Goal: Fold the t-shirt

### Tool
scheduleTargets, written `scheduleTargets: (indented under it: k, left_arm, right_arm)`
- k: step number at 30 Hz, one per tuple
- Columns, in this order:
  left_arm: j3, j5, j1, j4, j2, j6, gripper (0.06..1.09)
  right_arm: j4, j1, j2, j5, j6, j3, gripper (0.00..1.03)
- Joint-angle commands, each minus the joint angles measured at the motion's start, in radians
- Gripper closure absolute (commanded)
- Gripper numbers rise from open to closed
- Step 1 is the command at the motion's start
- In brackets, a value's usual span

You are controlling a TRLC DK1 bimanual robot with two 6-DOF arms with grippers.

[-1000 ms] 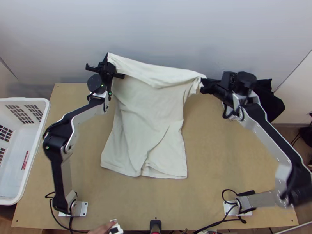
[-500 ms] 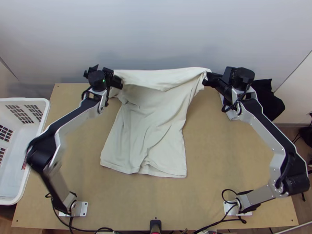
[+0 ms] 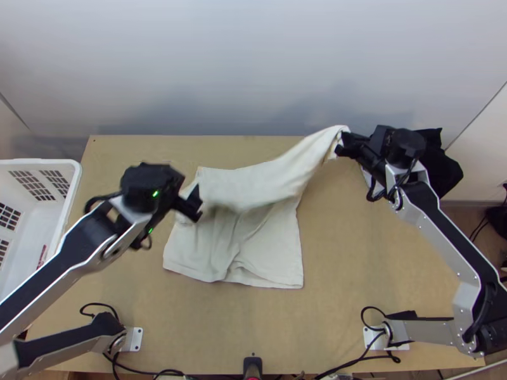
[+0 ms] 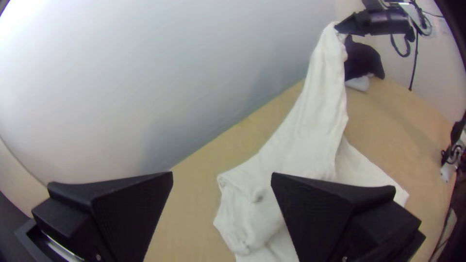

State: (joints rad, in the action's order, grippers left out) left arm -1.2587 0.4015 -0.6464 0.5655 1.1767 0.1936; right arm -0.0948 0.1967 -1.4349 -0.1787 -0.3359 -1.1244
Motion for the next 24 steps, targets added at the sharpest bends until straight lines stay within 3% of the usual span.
scheduleTargets:
  k: [1,5,7,9,10,15,19,24]
  left_arm:
    - [0.025,0.007,0.033,0.085,-0.118,0.006,0.11]
    - [0.137,-0.001,0.240,-0.246,-0.025,0.165,0.11]
    - [0.108,-0.004,0.258,-0.242,0.037,0.194,0.11]
    - [0.068,-0.095,0.234,-0.156,0.043,0.184,0.11]
    - [0.061,-0.141,0.195,-0.122,0.034,0.175,0.11]
    - [0.102,-0.150,-0.133,-0.059,0.028,0.121,0.11]
    - [0.196,-0.148,-0.392,-0.084,0.032,0.099,0.11]
    - [0.237,-0.185,-0.547,-0.121,0.097,0.099,0.11]
  right_arm:
    - [-0.002,0.041,0.045,0.001,-0.002,0.049,1.00]
    - [0.003,0.052,0.047,0.001,-0.002,0.040,1.00]
    - [0.010,0.053,0.056,0.001,0.001,0.038,1.00]
    - [0.029,0.053,0.065,0.002,0.001,0.038,1.00]
    - [0.037,0.053,0.071,0.001,0.001,0.043,1.00]
    - [0.038,0.041,0.110,0.002,0.006,0.092,1.00]
    - [0.040,0.041,0.131,0.007,0.003,0.118,1.00]
    - [0.041,0.041,0.149,0.010,-0.012,0.133,1.00]
